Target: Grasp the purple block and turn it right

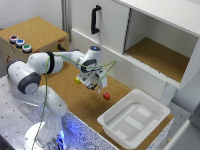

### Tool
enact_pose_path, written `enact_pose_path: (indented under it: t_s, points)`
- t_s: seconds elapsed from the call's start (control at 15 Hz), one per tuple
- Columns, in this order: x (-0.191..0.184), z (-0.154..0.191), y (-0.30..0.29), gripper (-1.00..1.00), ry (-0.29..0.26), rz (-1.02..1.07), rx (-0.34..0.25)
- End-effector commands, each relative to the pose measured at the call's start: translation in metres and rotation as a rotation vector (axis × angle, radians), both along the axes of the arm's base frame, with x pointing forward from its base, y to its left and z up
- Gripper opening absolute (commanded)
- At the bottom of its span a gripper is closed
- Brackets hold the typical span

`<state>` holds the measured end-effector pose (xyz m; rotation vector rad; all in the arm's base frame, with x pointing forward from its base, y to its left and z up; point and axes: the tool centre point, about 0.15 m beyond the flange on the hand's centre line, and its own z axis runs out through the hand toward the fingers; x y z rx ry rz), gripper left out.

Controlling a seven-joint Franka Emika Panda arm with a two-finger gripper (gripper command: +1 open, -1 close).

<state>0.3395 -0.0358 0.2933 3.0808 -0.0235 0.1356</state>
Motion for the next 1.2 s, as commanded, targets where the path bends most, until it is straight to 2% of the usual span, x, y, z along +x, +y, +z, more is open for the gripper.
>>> enact_pose_path:
  t_s: [0.0, 0.13, 0.27, 0.47, 0.87, 0.93, 1.13]
  points:
    - [0.032, -0.025, 0.052, 1.00, -0.073, 0.107, -0.057]
    - [0.043, -0.041, 0.049, 1.00, -0.081, 0.123, -0.049]
    - [0.052, -0.055, 0.046, 1.00, -0.072, 0.152, -0.071]
    - [0.057, -0.055, 0.050, 1.00, -0.074, 0.161, -0.088]
    - [0.059, -0.070, 0.057, 1.00, 0.002, 0.174, -0.089]
    - [0.058, -0.073, 0.058, -1.00, 0.010, 0.170, -0.081]
    - [0.059, -0.080, 0.062, -1.00, 0.011, 0.182, -0.041]
